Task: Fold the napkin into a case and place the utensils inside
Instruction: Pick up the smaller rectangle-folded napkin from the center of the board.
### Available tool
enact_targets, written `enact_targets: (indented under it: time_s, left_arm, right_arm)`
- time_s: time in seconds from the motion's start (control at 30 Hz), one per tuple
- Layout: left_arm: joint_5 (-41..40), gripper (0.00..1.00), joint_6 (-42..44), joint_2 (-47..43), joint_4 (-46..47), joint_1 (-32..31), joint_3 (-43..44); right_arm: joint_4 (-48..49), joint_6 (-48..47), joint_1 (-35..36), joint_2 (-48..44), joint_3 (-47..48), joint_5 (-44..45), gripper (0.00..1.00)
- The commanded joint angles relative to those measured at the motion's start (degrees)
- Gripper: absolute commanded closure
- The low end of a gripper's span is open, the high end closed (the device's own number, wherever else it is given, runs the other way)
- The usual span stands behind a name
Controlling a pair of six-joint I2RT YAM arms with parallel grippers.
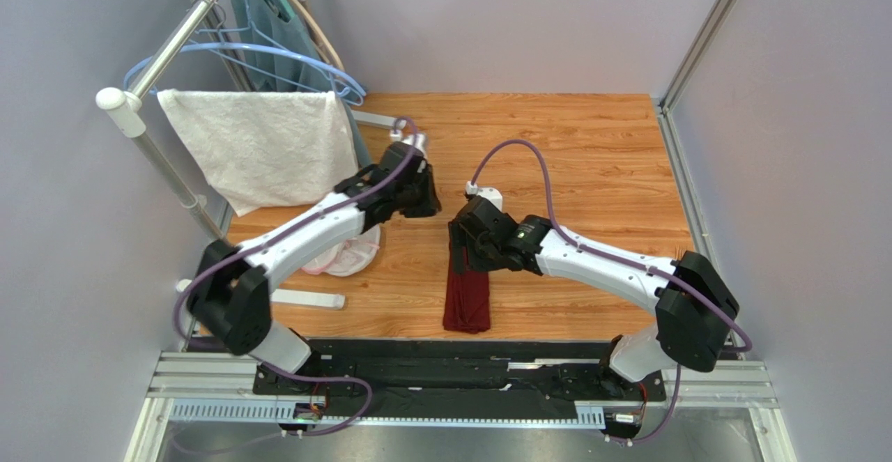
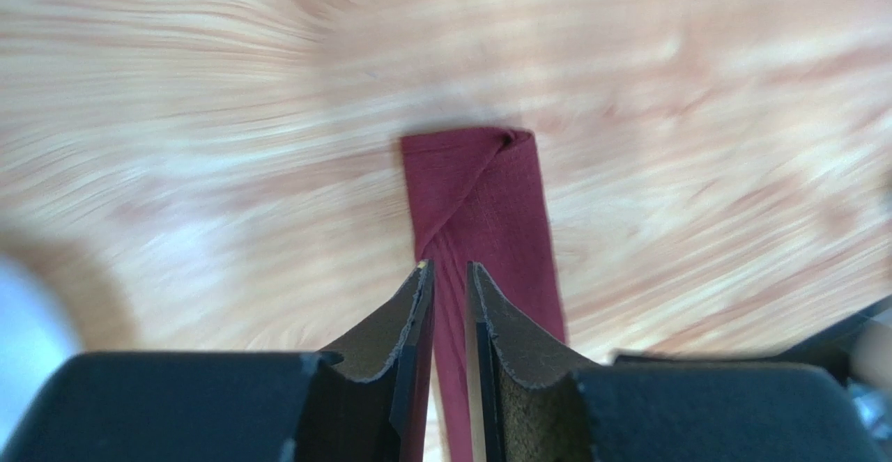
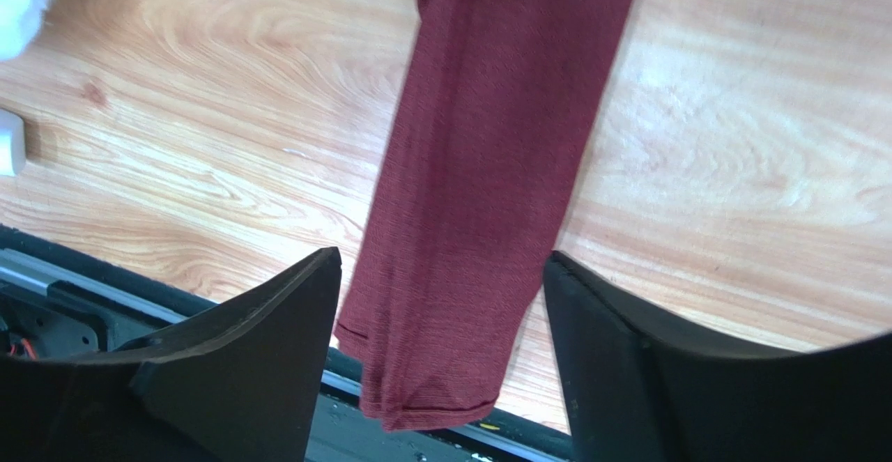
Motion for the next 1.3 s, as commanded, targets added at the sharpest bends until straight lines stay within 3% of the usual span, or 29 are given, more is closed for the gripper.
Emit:
enact_targets:
  time_s: [0.0, 0.07, 0.2, 0.33, 0.7, 0.97, 1.27]
  left_arm:
    - [-6.68, 0.75, -9.33, -16.64, -6.36, 4.05, -6.98]
    - [-8.01, 0.75, -12.05, -21.67, -7.41, 4.05, -10.94]
    - [-9.6, 0.75, -14.43, -36.42, -9.27, 4.05, -16.04]
    - [-8.46, 0.74, -12.95, -43.49, -11.46, 4.05, -16.67]
    - [-5.11, 0.74, -9.16, -47.27, -13.4, 4.05, -16.48]
    - [-4.94, 0.74, -7.84, -48.06, -13.84, 3.79, -16.92]
    - [-4.85, 0.74, -7.76, -48.59, -14.36, 3.61, -17.01]
  right_arm:
    - [-6.58, 0.12, 1.91, 5.18, 7.03, 6.7, 0.25]
    - [-8.94, 0.83, 3.14, 8.0, 10.8, 7.14, 0.26]
    - [-14.75, 3.46, 5.43, 15.21, 18.28, 10.82, 0.37]
    - [-20.37, 7.33, 7.45, 20.84, 24.08, 13.81, 0.41]
    - [-31.8, 14.8, 13.69, 32.17, 32.97, 17.32, 0.34]
    - [-38.04, 19.02, 16.68, 35.52, 35.96, 20.85, 0.34]
    - [-37.78, 19.2, 17.03, 39.39, 37.19, 20.76, 0.43]
